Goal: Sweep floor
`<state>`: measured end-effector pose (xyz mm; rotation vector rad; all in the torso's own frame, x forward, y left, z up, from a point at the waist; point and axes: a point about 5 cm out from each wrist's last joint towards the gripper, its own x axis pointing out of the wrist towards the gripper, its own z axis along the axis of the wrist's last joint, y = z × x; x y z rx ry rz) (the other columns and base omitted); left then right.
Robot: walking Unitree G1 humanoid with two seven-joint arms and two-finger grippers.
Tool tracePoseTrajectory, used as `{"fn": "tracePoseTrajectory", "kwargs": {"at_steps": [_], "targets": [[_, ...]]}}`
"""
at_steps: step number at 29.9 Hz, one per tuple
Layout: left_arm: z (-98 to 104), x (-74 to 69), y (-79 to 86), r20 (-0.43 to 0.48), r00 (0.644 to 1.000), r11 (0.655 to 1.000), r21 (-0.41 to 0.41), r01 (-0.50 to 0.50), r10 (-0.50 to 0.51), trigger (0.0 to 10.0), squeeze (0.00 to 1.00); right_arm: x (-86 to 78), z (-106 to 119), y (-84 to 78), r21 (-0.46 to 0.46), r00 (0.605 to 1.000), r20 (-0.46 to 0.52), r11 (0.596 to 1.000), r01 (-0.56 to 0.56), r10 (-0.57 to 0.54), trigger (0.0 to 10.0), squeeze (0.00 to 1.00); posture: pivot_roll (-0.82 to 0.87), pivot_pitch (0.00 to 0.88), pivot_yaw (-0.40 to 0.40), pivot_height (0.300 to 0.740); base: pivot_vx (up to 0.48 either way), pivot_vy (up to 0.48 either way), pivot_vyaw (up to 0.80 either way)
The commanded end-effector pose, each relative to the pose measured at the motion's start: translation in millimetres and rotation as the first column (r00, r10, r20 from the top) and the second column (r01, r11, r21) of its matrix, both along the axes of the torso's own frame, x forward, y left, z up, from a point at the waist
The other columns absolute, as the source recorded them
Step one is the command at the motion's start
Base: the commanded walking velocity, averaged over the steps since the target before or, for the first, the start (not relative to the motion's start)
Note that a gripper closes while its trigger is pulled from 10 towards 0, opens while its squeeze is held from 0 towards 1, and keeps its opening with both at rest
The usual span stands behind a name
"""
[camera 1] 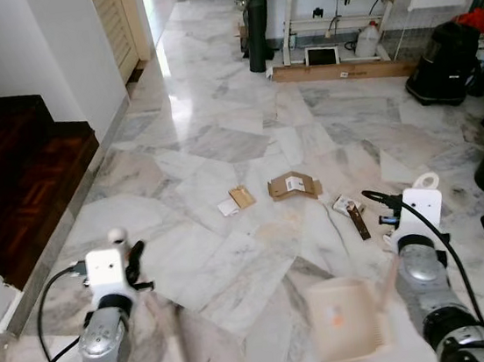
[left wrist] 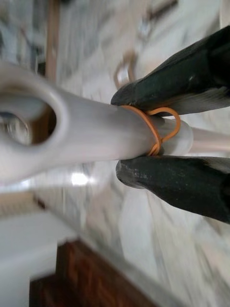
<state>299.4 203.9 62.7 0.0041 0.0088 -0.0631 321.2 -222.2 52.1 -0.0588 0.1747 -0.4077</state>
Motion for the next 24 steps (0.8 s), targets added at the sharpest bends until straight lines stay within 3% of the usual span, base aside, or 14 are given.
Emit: {"fn": "tracePoseTrajectory", "kwargs": {"at_steps": [1,7,10,13,17,24], "targets": [[14,5.5,-2.6,0.042,0.998,0.999,0.015,0.052,-0.053,10.0,0.00,1.4,4,-6.5,0.018,1.000,0.009,0.999,0.029,-0.029,10.0,0.00,0.07,0.000,-0.027,0.740,0.000,0.000,0.00],[20,4.4,-18.3,0.025,0.978,0.978,0.034,0.207,-0.208,10.0,0.00,-4.1,-10,6.0,0.057,0.999,-0.038,0.998,-0.021,0.023,10.0,0.00,0.08,0.000,-0.027,0.740,0.000,0.000,0.00],[21,3.2,-20.5,0.020,0.976,0.975,0.035,0.218,-0.219,10.0,0.00,-6.3,-14,11.5,0.061,0.997,-0.053,0.997,-0.051,0.055,10.0,0.00,0.08,0.000,-0.027,0.740,0.000,0.000,0.00],[23,3.0,-19.9,0.030,0.979,0.979,0.040,0.200,-0.201,10.0,0.00,-7.0,-16,15.1,0.077,0.996,-0.056,0.995,-0.068,0.073,10.0,0.00,0.08,0.000,-0.027,0.740,0.000,0.000,0.00],[26,2.8,-10.1,0.078,0.995,0.996,0.068,0.063,-0.068,10.0,0.00,-5.1,-16,24.8,0.115,0.992,-0.035,0.986,-0.119,0.124,10.0,0.00,0.09,0.000,-0.027,0.740,0.000,0.000,0.00],[25,0.7,-6.7,0.089,0.996,0.998,0.059,0.003,-0.008,10.0,0.00,-3.2,-16,33.3,0.134,0.986,-0.025,0.978,-0.159,0.164,10.0,0.00,0.09,0.000,-0.033,0.740,0.000,0.000,0.00]]}}
